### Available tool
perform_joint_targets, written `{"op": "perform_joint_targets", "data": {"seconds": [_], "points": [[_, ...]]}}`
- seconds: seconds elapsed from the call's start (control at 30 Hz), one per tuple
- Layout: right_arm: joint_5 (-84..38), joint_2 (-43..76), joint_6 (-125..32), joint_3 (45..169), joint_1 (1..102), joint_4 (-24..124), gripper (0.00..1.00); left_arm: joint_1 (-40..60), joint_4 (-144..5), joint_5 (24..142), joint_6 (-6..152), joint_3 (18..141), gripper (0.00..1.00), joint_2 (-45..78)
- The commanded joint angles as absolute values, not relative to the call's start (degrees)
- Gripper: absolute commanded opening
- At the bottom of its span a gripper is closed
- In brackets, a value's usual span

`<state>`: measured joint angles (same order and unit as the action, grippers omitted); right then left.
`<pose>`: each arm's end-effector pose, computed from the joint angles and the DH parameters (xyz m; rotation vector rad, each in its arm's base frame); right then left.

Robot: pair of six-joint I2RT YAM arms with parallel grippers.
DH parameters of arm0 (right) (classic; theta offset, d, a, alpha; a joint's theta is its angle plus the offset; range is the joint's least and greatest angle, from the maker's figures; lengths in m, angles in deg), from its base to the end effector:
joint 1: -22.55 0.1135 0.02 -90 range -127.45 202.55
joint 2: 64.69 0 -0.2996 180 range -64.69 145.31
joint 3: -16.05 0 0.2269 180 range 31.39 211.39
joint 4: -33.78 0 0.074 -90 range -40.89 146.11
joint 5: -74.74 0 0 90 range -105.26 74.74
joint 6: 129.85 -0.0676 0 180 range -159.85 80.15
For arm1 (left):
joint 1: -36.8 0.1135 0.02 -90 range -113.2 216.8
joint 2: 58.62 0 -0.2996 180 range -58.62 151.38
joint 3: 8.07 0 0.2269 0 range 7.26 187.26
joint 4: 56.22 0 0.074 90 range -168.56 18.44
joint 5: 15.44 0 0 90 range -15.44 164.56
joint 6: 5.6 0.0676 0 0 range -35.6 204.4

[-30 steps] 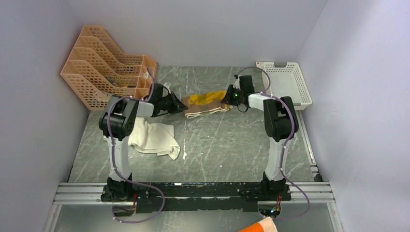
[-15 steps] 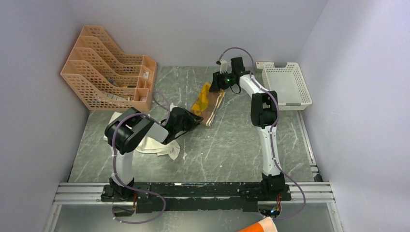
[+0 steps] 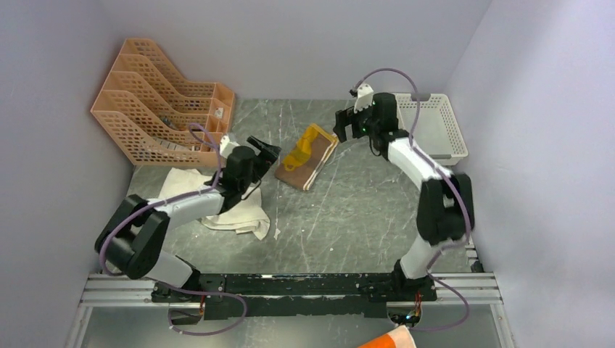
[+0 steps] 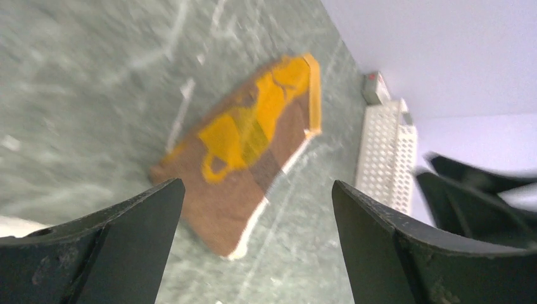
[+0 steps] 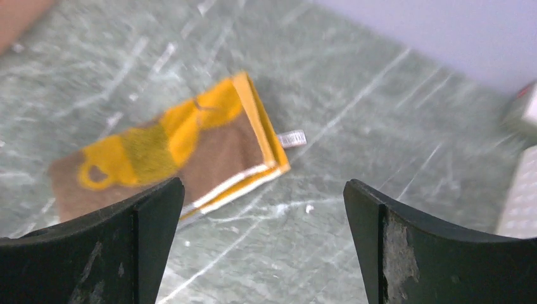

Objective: Roll the towels
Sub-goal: Roll the towel at the center of the board.

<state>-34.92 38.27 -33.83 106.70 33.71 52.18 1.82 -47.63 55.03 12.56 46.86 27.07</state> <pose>0.4147 0.1050 0.2868 -0.5157 2.0348 0.4149 0.2751 -0.1649 0.2442 -0.8649 1.8522 -0.8879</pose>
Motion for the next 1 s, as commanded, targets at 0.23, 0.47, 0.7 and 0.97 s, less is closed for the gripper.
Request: {"op": "perform_joint_targets", "data": {"seconds": [0.23, 0.47, 0.7, 0.97], "points": [[-14.59, 29.15, -26.95, 90.06, 62.01, 40.33, 0.91, 26.85, -69.35, 89.37, 37.2, 54.24, 0.97, 28.47], [-10.86, 39.34, -27.66, 95.51, 67.82, 43.87, 0.81, 30.3, -67.84, 97.09, 39.72, 53.16, 0.95, 30.61], [-5.94, 45.3, -28.16, 98.76, 69.45, 47.45, 0.67, 31.4, -67.02, 100.31, 41.13, 51.65, 0.94, 30.09], [-3.16, 49.2, -29.97, 101.73, 70.58, 50.56, 0.55, 34.08, -66.73, 104.21, 42.27, 51.27, 0.94, 30.09]]}}
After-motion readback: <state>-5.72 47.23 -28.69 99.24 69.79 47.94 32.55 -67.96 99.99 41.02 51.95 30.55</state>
